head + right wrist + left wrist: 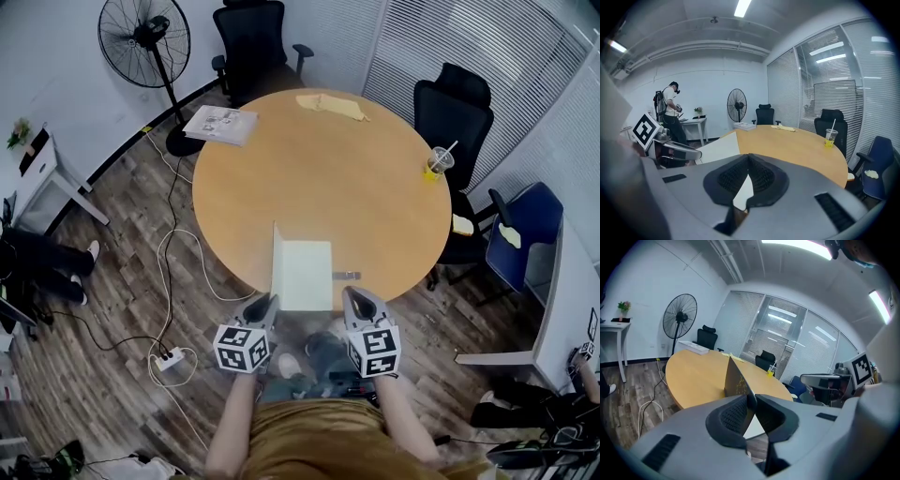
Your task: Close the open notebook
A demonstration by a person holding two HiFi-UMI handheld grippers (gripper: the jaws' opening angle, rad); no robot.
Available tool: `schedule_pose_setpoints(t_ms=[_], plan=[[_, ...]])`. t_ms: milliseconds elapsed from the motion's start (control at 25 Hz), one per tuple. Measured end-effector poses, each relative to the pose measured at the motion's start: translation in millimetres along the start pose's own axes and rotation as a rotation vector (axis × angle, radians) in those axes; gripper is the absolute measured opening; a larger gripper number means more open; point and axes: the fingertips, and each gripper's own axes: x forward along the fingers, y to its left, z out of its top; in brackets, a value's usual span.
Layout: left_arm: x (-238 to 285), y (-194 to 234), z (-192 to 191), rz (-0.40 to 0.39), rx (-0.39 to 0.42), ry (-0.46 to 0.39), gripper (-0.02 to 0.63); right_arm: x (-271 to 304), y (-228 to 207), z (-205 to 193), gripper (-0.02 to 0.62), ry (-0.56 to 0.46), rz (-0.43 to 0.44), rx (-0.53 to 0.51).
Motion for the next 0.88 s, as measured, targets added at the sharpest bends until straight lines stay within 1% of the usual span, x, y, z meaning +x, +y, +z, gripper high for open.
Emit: schedule_pose_setpoints(t_ms=[280, 440, 560, 760, 880], plan=[[3, -6, -1, -0.015, 0.045, 0.008, 0.072, -3, -5, -5, 0.011, 0.008, -0.011, 0.012], [8, -15, -2, -0.053, 0.076, 0.016, 0.086, -5, -8, -6, 0.012, -0.008, -0.01, 0.08], [11, -21, -3, -0.068, 0.102, 0.029, 0.091, -6, -9, -7, 0.012, -0.008, -0.013, 0.082], [18, -32, -6, -0.118, 0.112, 0.044, 0.11, -8, -14, -10, 0.012, -0.008, -0.021, 0.117], [23, -41, -9, -0.142, 0.133, 0.057, 0.12, -8, -19, -13, 0.012, -0.002, -0.031, 0.12]])
